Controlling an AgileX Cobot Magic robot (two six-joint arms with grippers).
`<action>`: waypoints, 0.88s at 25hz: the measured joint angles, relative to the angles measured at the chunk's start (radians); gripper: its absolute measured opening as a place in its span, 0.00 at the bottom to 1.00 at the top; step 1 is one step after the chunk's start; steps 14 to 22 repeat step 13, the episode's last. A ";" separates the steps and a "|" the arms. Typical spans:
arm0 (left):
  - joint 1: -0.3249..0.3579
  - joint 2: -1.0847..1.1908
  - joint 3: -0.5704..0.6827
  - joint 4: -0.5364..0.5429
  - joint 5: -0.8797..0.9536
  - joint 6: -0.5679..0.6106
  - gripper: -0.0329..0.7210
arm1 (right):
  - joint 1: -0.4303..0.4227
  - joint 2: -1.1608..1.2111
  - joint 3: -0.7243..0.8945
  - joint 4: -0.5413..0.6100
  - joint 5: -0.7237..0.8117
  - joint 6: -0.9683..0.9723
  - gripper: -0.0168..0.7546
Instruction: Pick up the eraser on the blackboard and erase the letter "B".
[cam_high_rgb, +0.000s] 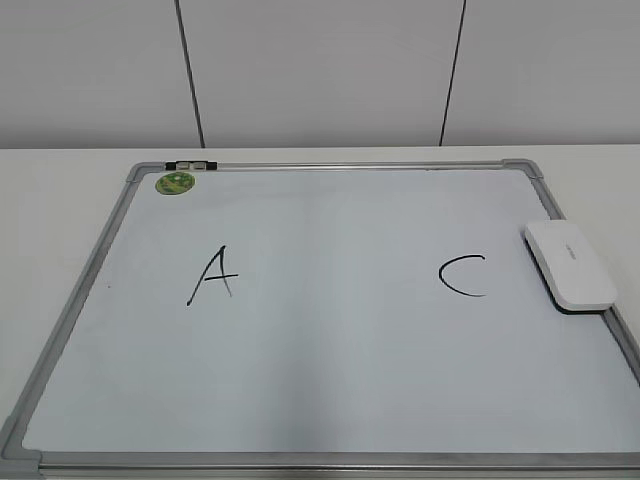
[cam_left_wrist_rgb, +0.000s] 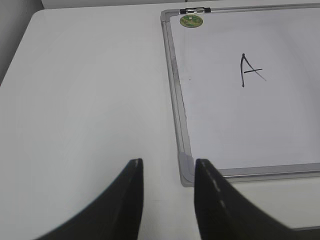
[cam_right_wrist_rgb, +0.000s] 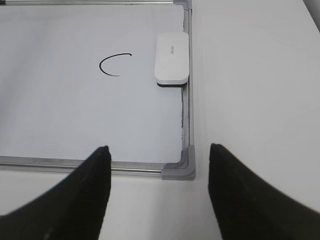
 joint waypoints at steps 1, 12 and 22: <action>0.000 0.000 0.000 0.000 0.000 0.000 0.36 | 0.000 0.000 0.000 0.000 0.000 0.000 0.64; 0.000 0.000 0.000 0.000 0.000 0.000 0.36 | 0.000 0.000 0.000 0.000 0.000 0.000 0.64; 0.000 0.000 0.000 0.000 0.000 0.000 0.36 | 0.000 0.000 0.000 0.000 0.001 0.001 0.64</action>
